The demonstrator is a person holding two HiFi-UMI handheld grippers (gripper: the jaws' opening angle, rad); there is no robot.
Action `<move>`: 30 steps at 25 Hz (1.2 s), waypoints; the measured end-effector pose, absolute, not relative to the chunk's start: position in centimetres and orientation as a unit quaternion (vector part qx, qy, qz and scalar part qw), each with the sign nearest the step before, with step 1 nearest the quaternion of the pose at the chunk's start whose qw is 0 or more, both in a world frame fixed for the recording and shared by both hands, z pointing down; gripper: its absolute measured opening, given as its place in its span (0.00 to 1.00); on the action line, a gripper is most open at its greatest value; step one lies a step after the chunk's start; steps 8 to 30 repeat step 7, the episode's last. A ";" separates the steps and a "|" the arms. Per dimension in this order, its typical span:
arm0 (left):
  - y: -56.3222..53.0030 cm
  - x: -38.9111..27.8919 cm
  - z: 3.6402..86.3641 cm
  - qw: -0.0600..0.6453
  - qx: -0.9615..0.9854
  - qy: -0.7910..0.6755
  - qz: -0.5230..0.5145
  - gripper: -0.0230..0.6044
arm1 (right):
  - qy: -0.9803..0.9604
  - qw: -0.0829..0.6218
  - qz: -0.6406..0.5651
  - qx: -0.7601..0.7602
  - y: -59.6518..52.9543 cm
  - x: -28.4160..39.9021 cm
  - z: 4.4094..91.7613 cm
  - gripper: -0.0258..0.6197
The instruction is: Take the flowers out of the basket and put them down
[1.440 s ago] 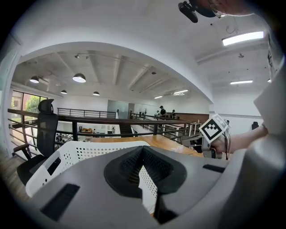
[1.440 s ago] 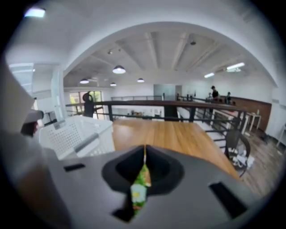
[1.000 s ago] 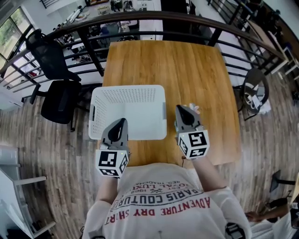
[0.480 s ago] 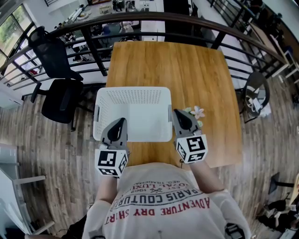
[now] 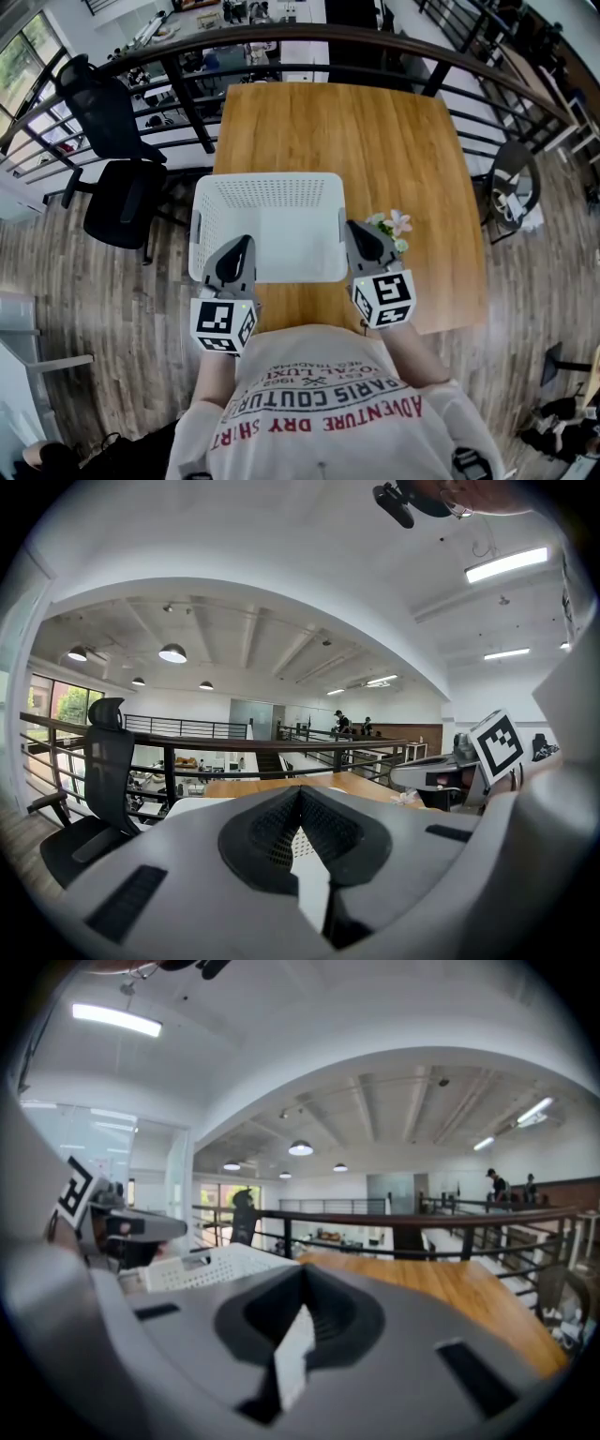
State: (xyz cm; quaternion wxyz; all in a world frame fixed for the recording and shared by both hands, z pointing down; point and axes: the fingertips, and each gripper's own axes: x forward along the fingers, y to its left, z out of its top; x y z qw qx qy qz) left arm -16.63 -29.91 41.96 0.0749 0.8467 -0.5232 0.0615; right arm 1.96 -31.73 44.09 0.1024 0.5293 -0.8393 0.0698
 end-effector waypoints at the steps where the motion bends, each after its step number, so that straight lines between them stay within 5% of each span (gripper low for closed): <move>1: -29.9 -16.6 42.0 0.074 0.847 -0.523 0.062 0.08 | -0.839 0.103 0.070 0.529 -31.6 1.9 44.1 0.08; 30: -29.8 -17.7 42.4 0.077 0.847 -0.523 0.063 0.08 | -0.840 0.101 0.073 0.529 -31.3 0.9 44.4 0.08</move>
